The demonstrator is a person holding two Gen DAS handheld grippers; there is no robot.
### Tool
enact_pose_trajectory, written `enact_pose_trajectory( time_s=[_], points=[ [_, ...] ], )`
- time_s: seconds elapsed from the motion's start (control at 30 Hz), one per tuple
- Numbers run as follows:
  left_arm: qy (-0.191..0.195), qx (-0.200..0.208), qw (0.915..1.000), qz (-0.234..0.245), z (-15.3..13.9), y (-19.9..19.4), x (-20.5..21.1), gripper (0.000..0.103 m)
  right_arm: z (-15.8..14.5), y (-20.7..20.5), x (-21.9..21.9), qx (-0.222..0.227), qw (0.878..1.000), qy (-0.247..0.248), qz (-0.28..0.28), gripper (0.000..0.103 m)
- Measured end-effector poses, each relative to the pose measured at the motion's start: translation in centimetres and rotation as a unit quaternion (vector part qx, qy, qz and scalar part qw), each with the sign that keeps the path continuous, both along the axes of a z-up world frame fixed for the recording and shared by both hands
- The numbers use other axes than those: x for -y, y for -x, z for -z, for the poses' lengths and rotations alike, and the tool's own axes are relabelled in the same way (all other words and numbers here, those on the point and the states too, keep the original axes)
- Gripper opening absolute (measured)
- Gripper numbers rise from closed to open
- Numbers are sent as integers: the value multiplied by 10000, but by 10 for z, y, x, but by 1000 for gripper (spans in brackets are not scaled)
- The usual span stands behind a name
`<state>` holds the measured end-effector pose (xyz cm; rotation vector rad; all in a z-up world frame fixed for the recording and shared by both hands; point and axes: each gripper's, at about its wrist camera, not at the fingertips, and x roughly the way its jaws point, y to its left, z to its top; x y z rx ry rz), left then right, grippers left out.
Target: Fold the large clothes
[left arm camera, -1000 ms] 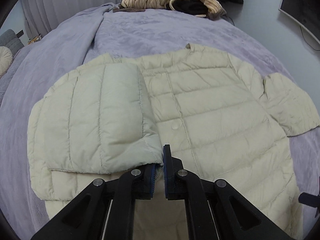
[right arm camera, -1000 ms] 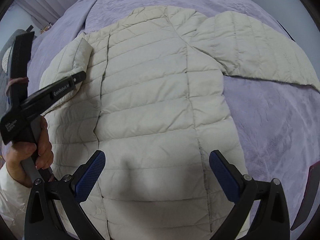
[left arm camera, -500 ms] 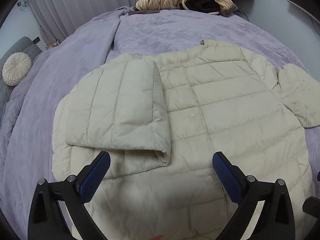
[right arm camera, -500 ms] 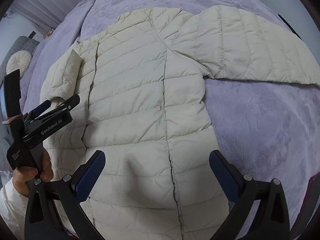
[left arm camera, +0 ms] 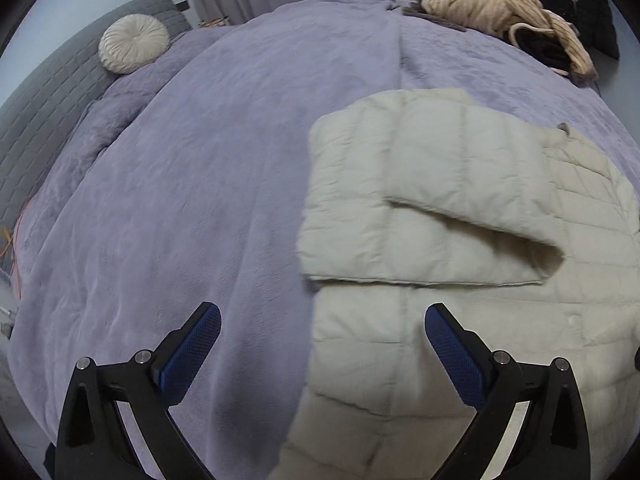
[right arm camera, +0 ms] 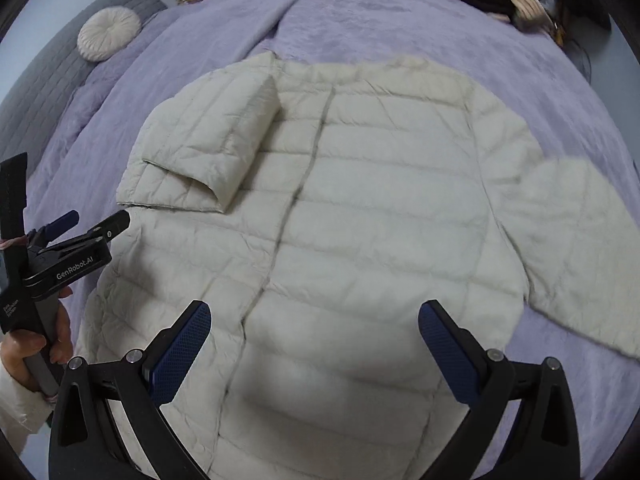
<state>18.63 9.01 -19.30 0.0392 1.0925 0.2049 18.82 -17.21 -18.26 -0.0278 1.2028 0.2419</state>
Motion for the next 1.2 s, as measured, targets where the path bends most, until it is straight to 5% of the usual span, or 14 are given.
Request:
enact_pose_trajectory(
  time_s=[0.17,0.4,0.47,0.5,0.53,0.57,0.67,0.77,1.0,1.1,1.2],
  points=[
    [31,-321,9992,-230,25,-8,-31,102,-11,-36,-81,643,9930,725,-679,103],
    [360,-188,9988,-280,33,-30,-42,102,23,-68,-158,1133,9612,2111,-1364,102],
    [356,-169,9987,-329,36,-35,-43,102,29,-73,-161,1224,9548,2393,-1269,94],
    [372,-189,9984,-371,38,-36,-45,102,30,-75,-158,1227,9560,2399,-1159,72],
    [406,-210,9981,-409,40,-36,-46,102,28,-77,-152,1186,9615,2277,-978,30],
    [420,-215,9979,-453,41,-35,-47,102,26,-79,-141,1111,9700,2041,-716,13],
    [440,-217,9974,-529,43,-35,-51,102,13,-78,-91,951,9906,928,320,8],
    [424,-218,9970,-605,46,-36,-53,102,13,-71,-33,638,9868,-464,1416,8],
    [424,-231,9963,-707,49,-37,-57,102,61,-37,61,-275,9024,-2742,3311,8],
    [386,-238,9961,-762,49,-36,-62,102,82,-21,77,-544,8633,-3331,3751,9],
    [268,-276,9957,-843,47,-33,-73,102,87,-11,89,-588,8441,-3538,3985,11]
  ],
)
